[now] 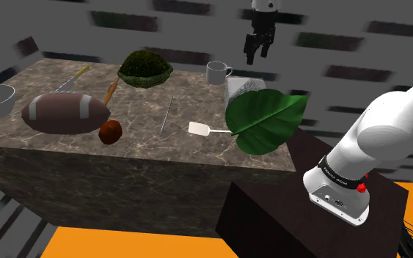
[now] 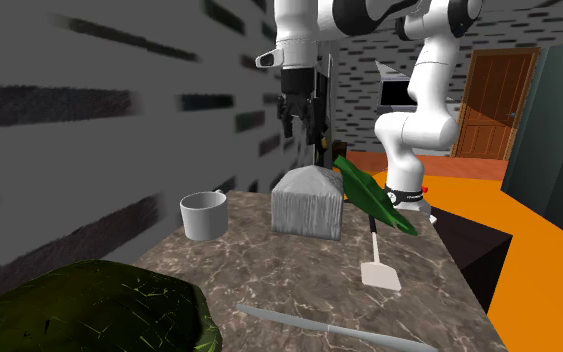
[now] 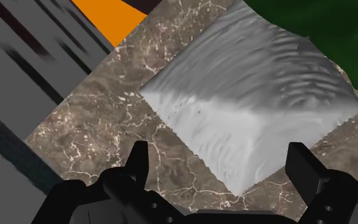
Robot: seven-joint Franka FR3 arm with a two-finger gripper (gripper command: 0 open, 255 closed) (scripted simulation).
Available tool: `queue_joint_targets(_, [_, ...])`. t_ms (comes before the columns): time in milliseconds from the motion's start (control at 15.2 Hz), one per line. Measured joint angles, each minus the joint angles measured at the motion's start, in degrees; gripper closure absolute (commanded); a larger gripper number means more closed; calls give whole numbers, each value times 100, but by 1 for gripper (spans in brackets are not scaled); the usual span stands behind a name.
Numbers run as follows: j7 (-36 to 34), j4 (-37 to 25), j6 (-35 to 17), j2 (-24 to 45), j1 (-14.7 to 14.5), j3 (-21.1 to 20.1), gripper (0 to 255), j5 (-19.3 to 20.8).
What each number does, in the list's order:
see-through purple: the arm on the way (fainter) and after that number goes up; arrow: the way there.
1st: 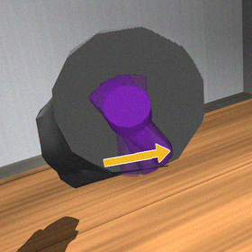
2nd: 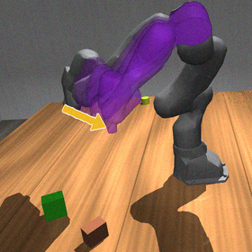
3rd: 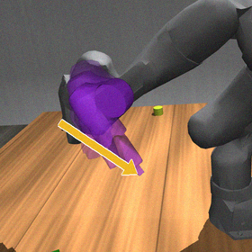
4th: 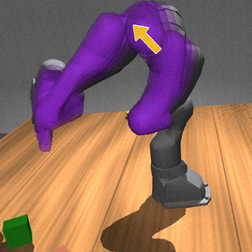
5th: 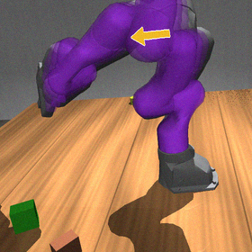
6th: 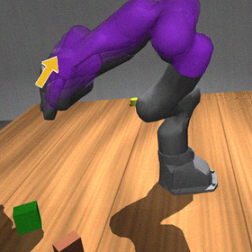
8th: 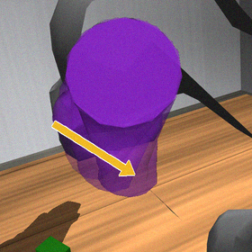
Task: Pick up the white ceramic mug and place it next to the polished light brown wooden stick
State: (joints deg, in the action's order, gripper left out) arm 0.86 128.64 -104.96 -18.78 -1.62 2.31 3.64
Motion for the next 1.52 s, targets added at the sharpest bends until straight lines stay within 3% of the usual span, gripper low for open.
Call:
queue_joint_targets(462, [-113, -1016, -623, 1624, -25, -20, 0, -35])
queue_joint_targets(1254, [-170, -3705, -638, 4298, -1, -10, 0, -99])
queue_joint_targets(1518, [-176, -3781, -828, 4562, 7, -9, 0, -102])
